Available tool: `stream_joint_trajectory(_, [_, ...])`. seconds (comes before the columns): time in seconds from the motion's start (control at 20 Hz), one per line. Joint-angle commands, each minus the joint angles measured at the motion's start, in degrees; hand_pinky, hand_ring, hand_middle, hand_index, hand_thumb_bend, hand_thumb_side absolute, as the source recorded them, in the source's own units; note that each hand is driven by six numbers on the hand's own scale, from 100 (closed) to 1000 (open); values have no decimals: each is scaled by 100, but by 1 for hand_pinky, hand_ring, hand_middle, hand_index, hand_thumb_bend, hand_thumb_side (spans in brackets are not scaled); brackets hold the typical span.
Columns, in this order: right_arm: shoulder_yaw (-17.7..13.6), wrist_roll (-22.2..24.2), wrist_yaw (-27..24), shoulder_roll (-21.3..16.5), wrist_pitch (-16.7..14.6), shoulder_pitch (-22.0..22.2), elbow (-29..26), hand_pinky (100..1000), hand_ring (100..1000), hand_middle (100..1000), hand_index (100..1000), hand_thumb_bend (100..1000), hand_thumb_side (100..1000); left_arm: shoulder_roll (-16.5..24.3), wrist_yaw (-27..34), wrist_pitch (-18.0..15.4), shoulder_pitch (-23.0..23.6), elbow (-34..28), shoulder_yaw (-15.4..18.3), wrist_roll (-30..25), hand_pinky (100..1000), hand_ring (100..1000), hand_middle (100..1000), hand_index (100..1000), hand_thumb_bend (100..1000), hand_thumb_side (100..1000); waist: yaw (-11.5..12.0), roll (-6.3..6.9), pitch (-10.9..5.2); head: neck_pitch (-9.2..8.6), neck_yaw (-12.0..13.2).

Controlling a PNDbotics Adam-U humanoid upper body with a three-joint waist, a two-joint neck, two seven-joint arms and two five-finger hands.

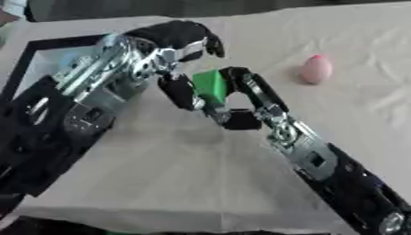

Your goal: Pick up the objects with one hand, pass them to the other hand, and then place them into the box on the other side of the table.

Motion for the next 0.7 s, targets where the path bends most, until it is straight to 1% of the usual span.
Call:
stream_joint_trajectory(0.05, [3,-7,106,21,-95,-77,-129,610,597,550,574,100,100,10,17,507,-71,48,93,-313,872,880,784,846,362,179,2,-13,-75,-4,12])
stream_joint_trajectory(0.3, [15,-23,164,30,-156,-85,-148,611,598,551,576,100,100,-55,102,563,-65,131,73,-163,867,877,779,837,349,208,-6,-15,-68,-4,22])
stream_joint_trajectory(0.6, [28,-15,147,27,-170,-93,-184,611,599,551,578,100,100,-93,178,588,-59,186,37,-75,867,875,774,831,354,208,-12,-15,-65,-4,28])
stream_joint_trajectory(0.7, [31,-15,137,20,-169,-97,-204,612,599,552,579,100,100,-94,188,574,-56,206,25,-104,868,876,776,831,354,189,-14,-16,-65,-4,28])
